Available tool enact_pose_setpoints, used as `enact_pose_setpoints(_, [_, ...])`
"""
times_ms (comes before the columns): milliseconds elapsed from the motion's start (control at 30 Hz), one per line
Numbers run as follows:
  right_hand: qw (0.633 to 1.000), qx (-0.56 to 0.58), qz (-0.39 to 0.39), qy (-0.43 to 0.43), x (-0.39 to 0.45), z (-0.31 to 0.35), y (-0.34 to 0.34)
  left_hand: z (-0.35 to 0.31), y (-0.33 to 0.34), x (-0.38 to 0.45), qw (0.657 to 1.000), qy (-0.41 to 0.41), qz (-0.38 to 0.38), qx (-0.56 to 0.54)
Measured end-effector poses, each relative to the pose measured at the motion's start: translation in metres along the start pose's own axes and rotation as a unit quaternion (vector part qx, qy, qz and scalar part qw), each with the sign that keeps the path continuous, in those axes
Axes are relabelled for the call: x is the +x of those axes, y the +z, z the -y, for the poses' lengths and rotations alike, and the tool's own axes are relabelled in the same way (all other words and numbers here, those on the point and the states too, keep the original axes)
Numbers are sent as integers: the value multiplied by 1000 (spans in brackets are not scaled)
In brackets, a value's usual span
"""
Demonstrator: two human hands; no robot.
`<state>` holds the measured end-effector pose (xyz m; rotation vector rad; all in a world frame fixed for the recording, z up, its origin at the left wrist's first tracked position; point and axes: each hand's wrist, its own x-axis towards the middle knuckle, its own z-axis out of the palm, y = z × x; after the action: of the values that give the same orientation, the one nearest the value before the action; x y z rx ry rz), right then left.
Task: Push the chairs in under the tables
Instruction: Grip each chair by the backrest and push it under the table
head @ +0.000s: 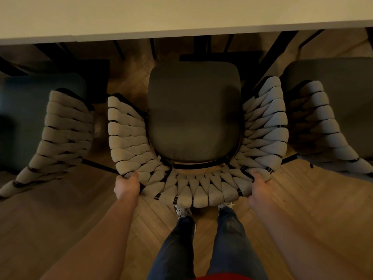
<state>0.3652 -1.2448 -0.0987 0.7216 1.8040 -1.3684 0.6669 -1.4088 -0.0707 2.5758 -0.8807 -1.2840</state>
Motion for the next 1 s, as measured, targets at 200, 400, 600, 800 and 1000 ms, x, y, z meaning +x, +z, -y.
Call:
enact_pose_setpoints(200, [1000, -5, 1, -11, 0, 2, -4, 7, 1, -9, 1000, -6, -13, -21])
enact_pose_setpoints(400, [1000, -8, 0, -12, 2, 2, -6, 9, 2, -15, 1000, 3, -9, -13])
enact_pose_setpoints(600, [1000, -2, 14, -17, 2, 5, -9, 15, 3, -15, 1000, -1, -3, -23])
enact_pose_setpoints(800, [1000, -10, 8, -25, 6, 10, -12, 17, 5, -20, 1000, -4, 8, -22])
enact_pose_setpoints(1000, [1000, -17, 1, -26, 5, 11, -12, 16, 3, -20, 1000, -10, 16, -21])
